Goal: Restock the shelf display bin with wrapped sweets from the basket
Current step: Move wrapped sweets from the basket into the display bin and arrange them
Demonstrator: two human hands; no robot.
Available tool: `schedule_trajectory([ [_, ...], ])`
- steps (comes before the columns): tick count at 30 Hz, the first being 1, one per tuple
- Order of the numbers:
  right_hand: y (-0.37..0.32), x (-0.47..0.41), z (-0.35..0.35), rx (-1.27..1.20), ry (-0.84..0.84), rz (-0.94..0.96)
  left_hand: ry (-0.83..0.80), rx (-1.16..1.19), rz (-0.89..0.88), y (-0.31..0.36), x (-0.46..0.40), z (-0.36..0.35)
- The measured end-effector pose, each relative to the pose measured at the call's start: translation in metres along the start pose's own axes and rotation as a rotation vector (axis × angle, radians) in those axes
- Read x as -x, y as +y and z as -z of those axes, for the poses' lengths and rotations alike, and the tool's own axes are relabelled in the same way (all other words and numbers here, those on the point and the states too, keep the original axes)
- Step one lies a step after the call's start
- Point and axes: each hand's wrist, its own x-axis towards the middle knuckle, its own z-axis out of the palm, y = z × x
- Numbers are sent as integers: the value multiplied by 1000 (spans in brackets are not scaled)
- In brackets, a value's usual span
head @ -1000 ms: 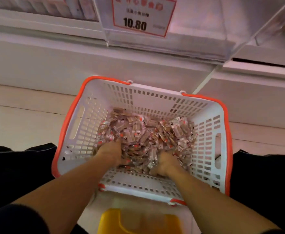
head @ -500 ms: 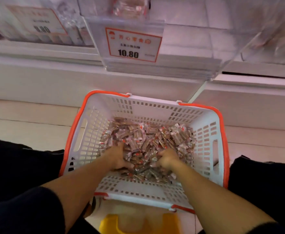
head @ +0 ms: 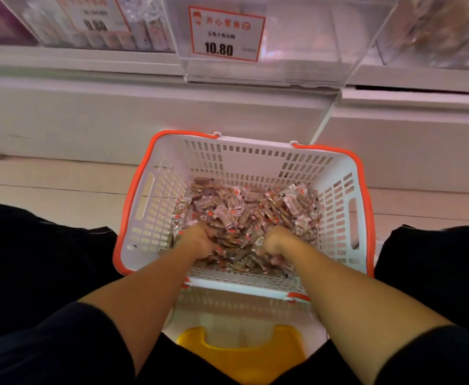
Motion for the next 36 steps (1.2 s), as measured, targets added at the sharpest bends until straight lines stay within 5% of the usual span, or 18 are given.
schedule_trajectory([
  [2,-4,-2,-5,32,40,36,-60,-107,-74,-2,-2,-5],
  [7,-5,-13,-21,19,62,109,11,-799,-172,-2,-10,-16],
  [17,5,-23,-3,-271,-21,40,48,-746,-445,10,-22,-9],
  [27,-8,-26,-2,-412,38,52,253,-6,-530,23,-25,-3],
  [31,-14,-22,3,-619,-26,76,54,612,-283,45,-20,20],
  [36,-21,-16,19,-1110,-117,130,-67,687,-160,44,-13,27],
])
